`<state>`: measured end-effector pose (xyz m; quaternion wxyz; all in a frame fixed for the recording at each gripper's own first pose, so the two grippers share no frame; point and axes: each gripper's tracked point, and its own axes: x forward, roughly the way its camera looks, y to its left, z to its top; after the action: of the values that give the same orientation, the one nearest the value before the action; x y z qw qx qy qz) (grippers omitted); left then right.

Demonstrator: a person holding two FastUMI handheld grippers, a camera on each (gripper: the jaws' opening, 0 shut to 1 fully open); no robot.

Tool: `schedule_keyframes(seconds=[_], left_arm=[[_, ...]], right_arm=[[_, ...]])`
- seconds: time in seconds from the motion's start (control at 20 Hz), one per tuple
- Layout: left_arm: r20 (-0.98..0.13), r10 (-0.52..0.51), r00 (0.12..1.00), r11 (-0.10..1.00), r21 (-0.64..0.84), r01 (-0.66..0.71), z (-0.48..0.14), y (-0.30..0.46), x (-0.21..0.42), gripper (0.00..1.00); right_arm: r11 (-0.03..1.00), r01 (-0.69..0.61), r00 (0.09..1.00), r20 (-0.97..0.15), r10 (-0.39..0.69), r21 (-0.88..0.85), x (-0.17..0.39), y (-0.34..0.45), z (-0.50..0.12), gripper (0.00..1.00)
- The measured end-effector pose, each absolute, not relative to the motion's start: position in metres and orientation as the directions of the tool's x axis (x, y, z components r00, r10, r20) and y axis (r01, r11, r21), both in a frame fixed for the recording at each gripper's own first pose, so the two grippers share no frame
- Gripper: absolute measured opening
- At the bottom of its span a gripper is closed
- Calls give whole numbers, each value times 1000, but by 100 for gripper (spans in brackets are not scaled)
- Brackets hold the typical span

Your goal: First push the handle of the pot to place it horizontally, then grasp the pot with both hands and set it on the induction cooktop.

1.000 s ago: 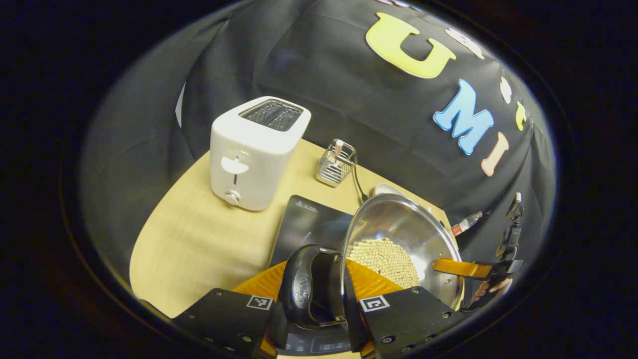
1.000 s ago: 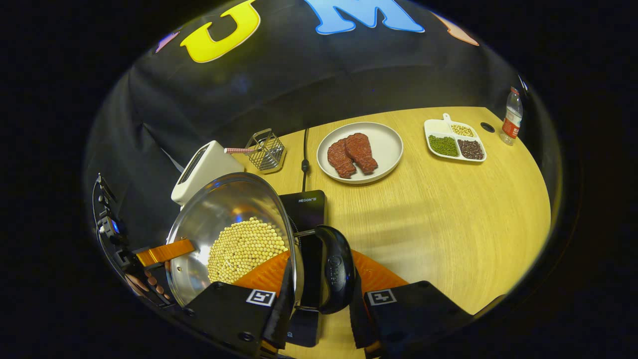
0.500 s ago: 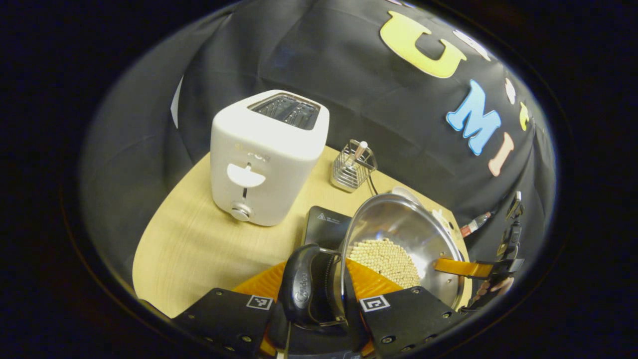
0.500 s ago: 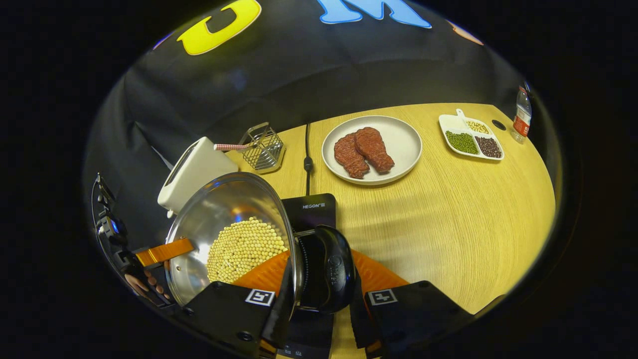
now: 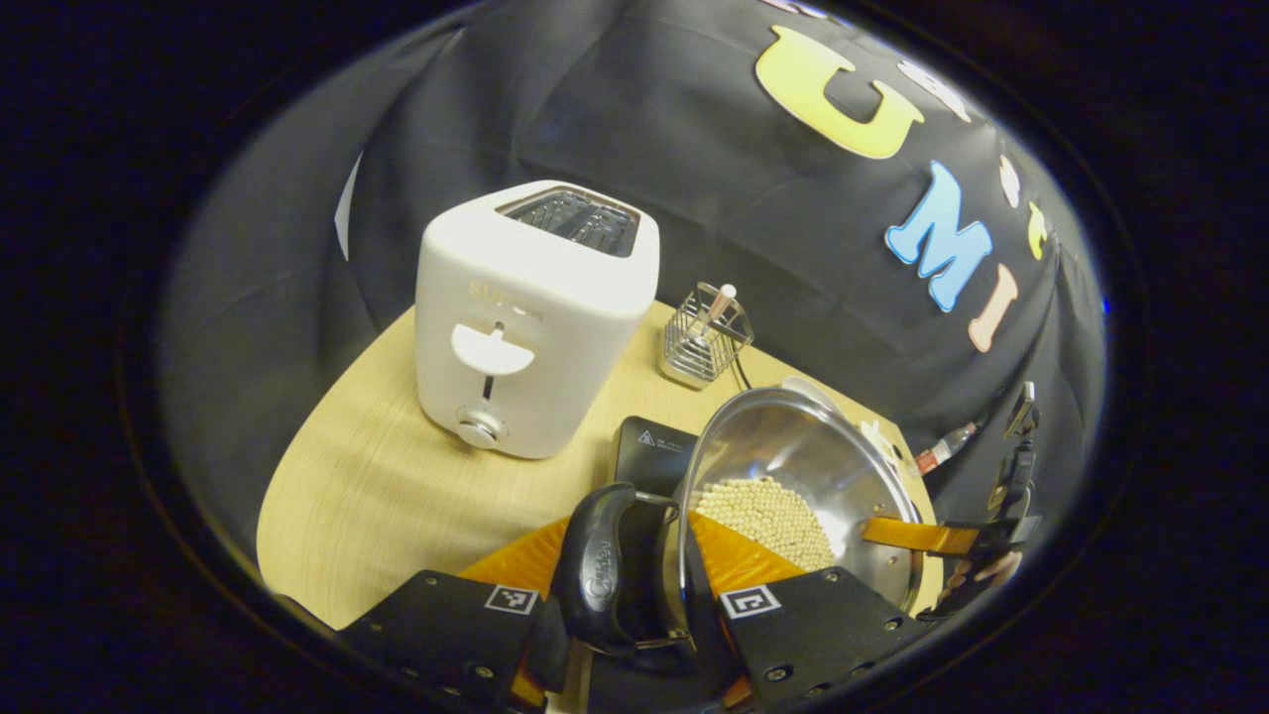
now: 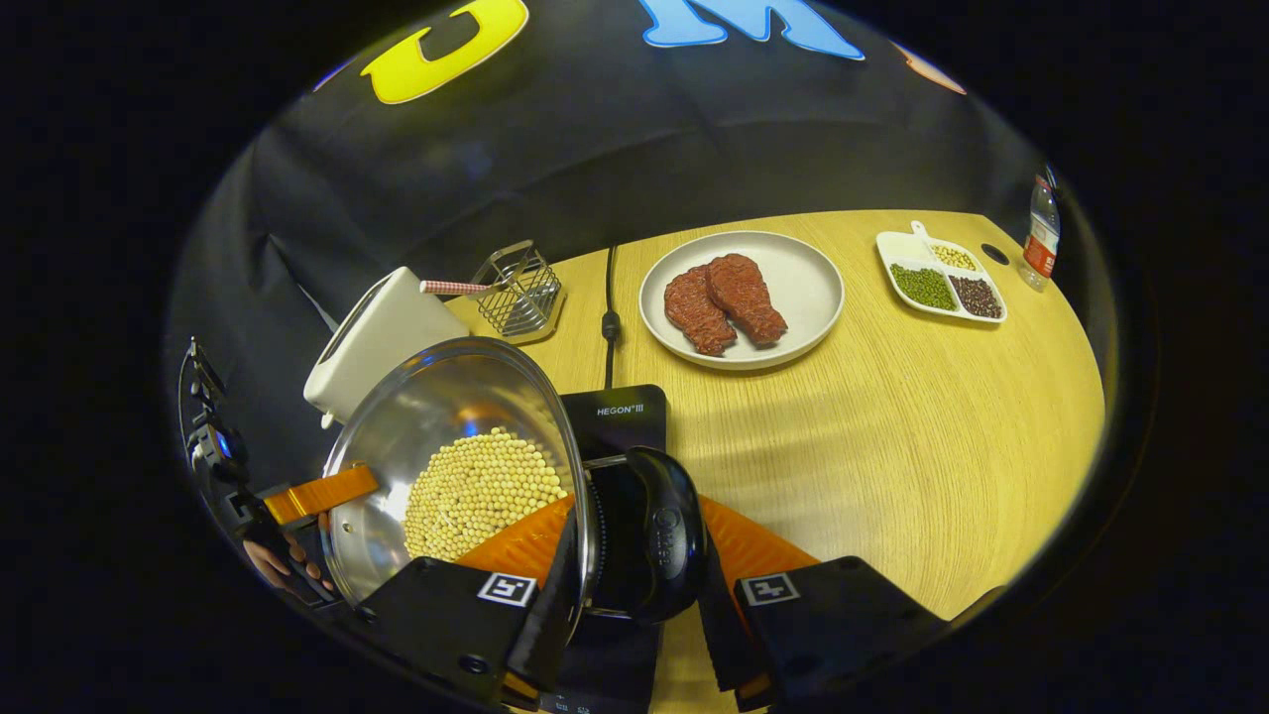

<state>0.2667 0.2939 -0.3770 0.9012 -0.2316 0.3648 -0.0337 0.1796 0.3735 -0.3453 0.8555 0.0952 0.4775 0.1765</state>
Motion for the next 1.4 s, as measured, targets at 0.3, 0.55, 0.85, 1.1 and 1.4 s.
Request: schedule_keyframes(seconds=[0.3, 0.55, 0.85, 1.1, 1.4], left_arm=[[-672, -216, 708, 907, -406, -109, -381, 295, 262, 60], [-724, -162, 671, 929, -342, -145, -380, 302, 253, 62], [-701, -62, 710, 961, -234, -147, -337, 310, 242, 88], [-571, 67, 818, 988, -77, -134, -240, 302, 227, 83], [-362, 126, 924, 991, -5, -137, -121, 225, 202, 88]], right_arm=[[915, -199, 477, -780, 404, 352, 178, 377, -341, 55], [914, -224, 494, -769, 406, 339, 175, 372, -329, 98], [916, -260, 547, -735, 400, 304, 163, 344, -295, 98], [919, -278, 599, -696, 394, 281, 141, 296, -256, 98], [946, -253, 765, -558, 323, 201, 133, 202, -179, 98]])
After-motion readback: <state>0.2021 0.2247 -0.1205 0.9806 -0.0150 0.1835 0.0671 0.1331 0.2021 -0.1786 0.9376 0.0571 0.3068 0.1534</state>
